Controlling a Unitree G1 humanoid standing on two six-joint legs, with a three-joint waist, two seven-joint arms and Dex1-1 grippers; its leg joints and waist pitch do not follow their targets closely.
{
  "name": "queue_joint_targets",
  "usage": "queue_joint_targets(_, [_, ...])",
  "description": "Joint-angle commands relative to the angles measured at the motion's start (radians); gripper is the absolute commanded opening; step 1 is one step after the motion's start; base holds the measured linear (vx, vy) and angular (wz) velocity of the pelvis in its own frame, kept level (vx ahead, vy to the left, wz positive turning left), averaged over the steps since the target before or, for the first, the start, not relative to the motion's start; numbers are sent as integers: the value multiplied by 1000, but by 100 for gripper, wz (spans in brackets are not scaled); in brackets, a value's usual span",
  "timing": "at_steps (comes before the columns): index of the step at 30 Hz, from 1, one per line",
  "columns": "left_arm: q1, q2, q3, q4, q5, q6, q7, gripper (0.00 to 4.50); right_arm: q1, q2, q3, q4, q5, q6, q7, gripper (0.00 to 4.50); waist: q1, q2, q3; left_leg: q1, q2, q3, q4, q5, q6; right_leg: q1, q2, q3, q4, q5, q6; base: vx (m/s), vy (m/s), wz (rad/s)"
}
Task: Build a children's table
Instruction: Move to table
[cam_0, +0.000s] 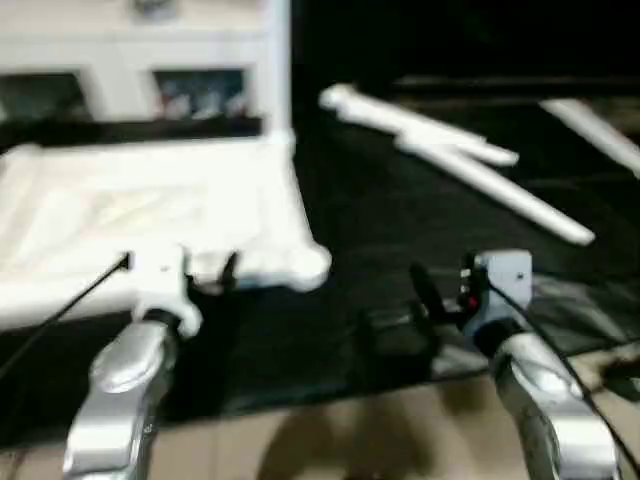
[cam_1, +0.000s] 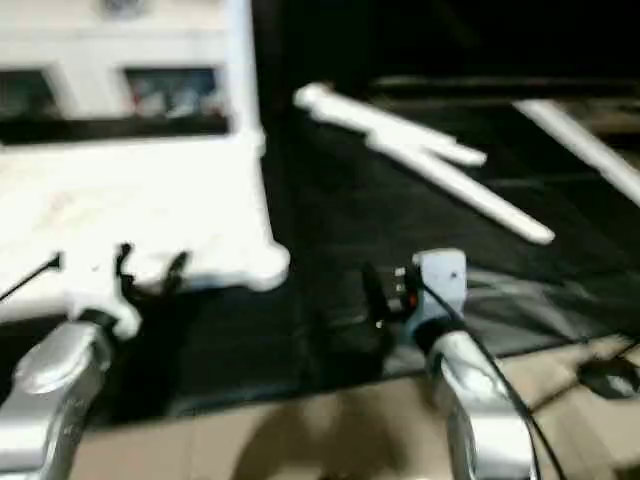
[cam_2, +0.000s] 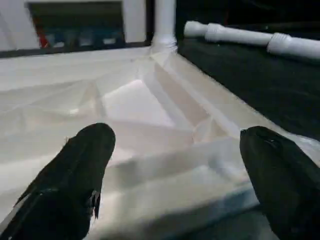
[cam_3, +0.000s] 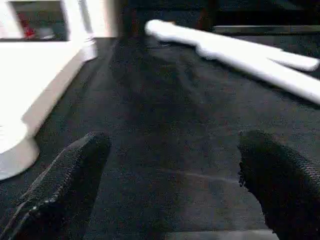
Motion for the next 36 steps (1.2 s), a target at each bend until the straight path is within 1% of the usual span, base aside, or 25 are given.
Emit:
queue_joint_targets(1, [3, -11, -21, -3, -2, -4, 0, 446, 6, -11, -27, -12, 18, 0, -2, 450, 18, -14, -47, -57, -20, -65, 23, -392, 74, 50, -127, 129, -190, -710, 109, 87, -91, -39])
queue_joint_targets(3, [5, -12, -23, -4, -2, -5, 1, 446, 8, -10, -26, -16, 21, 2, -2, 450, 37, -11, -57, -111, -27, -116, 95, -139, 120, 101, -197, 196, -205, -870, 103, 83, -83, -16])
queue_joint_targets(4, [6, -12, -24, -5, -2, -6, 1, 446, 9, -11, -25, -17, 21, 5, -3, 450, 43, -12, -65, -169, -45, -159, 96, 12, 99, 134, -146, 164, -166, -590, 80, 126, -60, -6])
queue_joint_targets(6, [14, -11, -26, -7, -1, -9, -1, 446, 12, -7, -30, -14, 13, -7, -11, 450, 36, 15, -61, -172, -46, -160, 43, 139, 119, 122, -94, 114, -171, -348, -8, 126, -49, 0])
queue_joint_targets(8, [15, -11, -27, -8, -3, -9, 0, 446, 13, -9, -29, -14, 12, -8, -10, 450, 21, 68, -46, -146, 37, -188, -61, 81, 144, 108, -45, 43, -171, -289, -16, 155, 24, -12])
queue_joint_targets(10, [6, -10, -28, -4, -3, -5, 3, 446, 6, -18, -28, -12, 13, -7, -8, 450, -30, 81, -69, 1, 173, -292, -118, -161, 244, 27, -36, 43, -27, -127, -56, 187, 46, -11])
queue_joint_targets(11, [6, -10, -28, -4, -3, -5, 3, 446, 6, -18, -28, -12, 13, -7, -8, 450, -30, 81, -69, 1, 173, -292, -118, -161, 244, 27, -36, 43, -27, -127, -56, 196, 21, 7])
queue_joint_targets(12, [-7, -9, -28, -2, -4, 3, 6, 446, -8, -22, -30, -11, 15, -1, -10, 450, -56, 63, -73, 37, 146, -306, -91, 56, 426, -34, -43, 69, 9, -8, -30, 196, 21, 7])
queue_joint_targets(14, [-15, -9, -29, -1, -4, 7, 9, 446, -18, -27, -33, -8, 19, 3, -10, 450, -48, 21, -78, -48, 11, -204, -22, 154, 440, 39, -81, 121, -82, 185, -113, 128, -13, 10])
queue_joint_targets(15, [-15, -13, -28, 3, -3, 3, 16, 446, -21, -30, -33, -2, 16, -4, -11, 450, -5, -1, -74, -173, -72, -162, 70, 62, 346, 174, -152, 213, -149, 224, -152, 124, -31, 10])
queue_joint_targets(17, [-14, -17, -27, 7, -2, 0, 22, 446, -23, -32, -32, 5, 14, -10, -11, 450, 5, 1, -79, -202, -48, -174, 100, 55, 219, 195, -165, 205, -141, 212, -163, 110, -52, -4])
queue_joint_targets(18, [-14, -18, -27, 11, 0, 1, 27, 446, -28, -32, -32, 12, 12, -12, -12, 450, 2, 17, -65, -187, -41, -170, 43, 116, 126, 172, -102, 138, -155, 88, -157, 99, -50, -9])
queue_joint_targets(21, [-20, -9, -39, 13, 6, 2, 17, 446, -35, -34, -13, 10, 7, -8, -3, 450, -33, 85, -66, -112, 55, -216, -80, 27, 165, 146, -5, 57, -126, -139, -92, 123, 28, -7])
queue_joint_targets(22, [-24, -7, -39, 16, 8, 3, 17, 446, -38, -38, -6, 12, 9, -3, 5, 450, -73, 77, -77, -20, 93, -316, -102, -3, 352, 69, 10, 32, -34, -92, -74, 157, 64, -3])
queue_joint_targets(24, [-30, -5, -39, 20, 8, 4, 18, 446, -42, -47, 7, 16, 2, -1, 11, 450, -93, 69, -92, 26, 78, -398, -81, 162, 659, 4, 2, 48, 16, -110, 7, 137, 28, 19])
queue_joint_targets(26, [-33, -6, -39, 21, 9, 6, 18, 446, -47, -54, 15, 20, -7, -6, 8, 450, -94, 44, -80, -53, -27, -396, -68, 260, 643, 49, -36, 113, -60, -38, 57, 50, -31, 41])
queue_joint_targets(27, [-32, -6, -40, 19, 8, 7, 19, 446, -50, -51, 12, 21, -7, -8, 2, 450, -68, 19, -76, -146, -96, -327, -19, 215, 543, 132, -77, 141, -130, 52, 66, 23, -48, 51])
queue_joint_targets(28, [-30, -5, -41, 17, 7, 7, 19, 446, -52, -43, 3, 23, 2, -6, -3, 450, -25, 22, -83, -240, -81, -229, 112, 74, 312, 233, -211, 151, -177, 228, 201, 51, -35, 49])
queue_joint_targets(29, [-28, -6, -42, 16, 6, 9, 19, 446, -55, -39, -4, 25, 8, -5, -5, 450, -26, 21, -75, -200, -61, -224, 81, 65, 208, 187, -165, 156, -185, 197, 185, 68, -9, 13])
queue_joint_targets(30, [-25, -13, -35, 14, -5, 5, 24, 446, -57, -38, -7, 26, 9, -6, -5, 450, -20, 32, -72, -198, -46, -206, 23, 104, 136, 209, -89, 107, -162, 108, 76, 68, -9, 13])
queue_joint_targets(31, [-24, -18, -31, 13, -11, 11, 29, 446, -58, -38, -9, 27, 11, -6, -5, 450, -27, 71, -78, -134, 9, -221, -44, 169, 138, 176, -47, 61, -133, 114, 5, 78, 10, 1])
queue_joint_targets(32, [-24, -18, -31, 13, -11, 11, 29, 446, -58, -38, -9, 27, 11, -6, -5, 450, -46, 63, -70, -116, 42, -254, -57, 184, 230, 141, -20, 54, -93, 131, 2, 109, 35, 4])
queue_joint_targets(33, [-23, -16, -31, 13, -10, 29, 34, 446, -60, -39, -10, 27, 18, -5, -5, 450, -65, 94, -91, -27, 102, -323, -47, 313, 389, 54, -19, 63, -19, 74, -24, 109, 35, 4])
queue_joint_targets(34, [-22, -11, -33, 14, -8, 26, 28, 446, -61, -40, -10, 28, 22, -3, -5, 450, -69, 85, -109, 4, 118, -358, -12, 717, 477, 7, -47, 103, -7, 116, 11, 88, 21, 2])
queue_joint_targets(36, [-20, 0, -42, 14, -2, 15, 15, 446, -66, -43, -7, 30, 32, 12, 1, 450, -56, 63, -102, -43, 60, -319, 0, 1020, 404, 13, -74, 144, -54, 259, 94, 0, 0, 0])
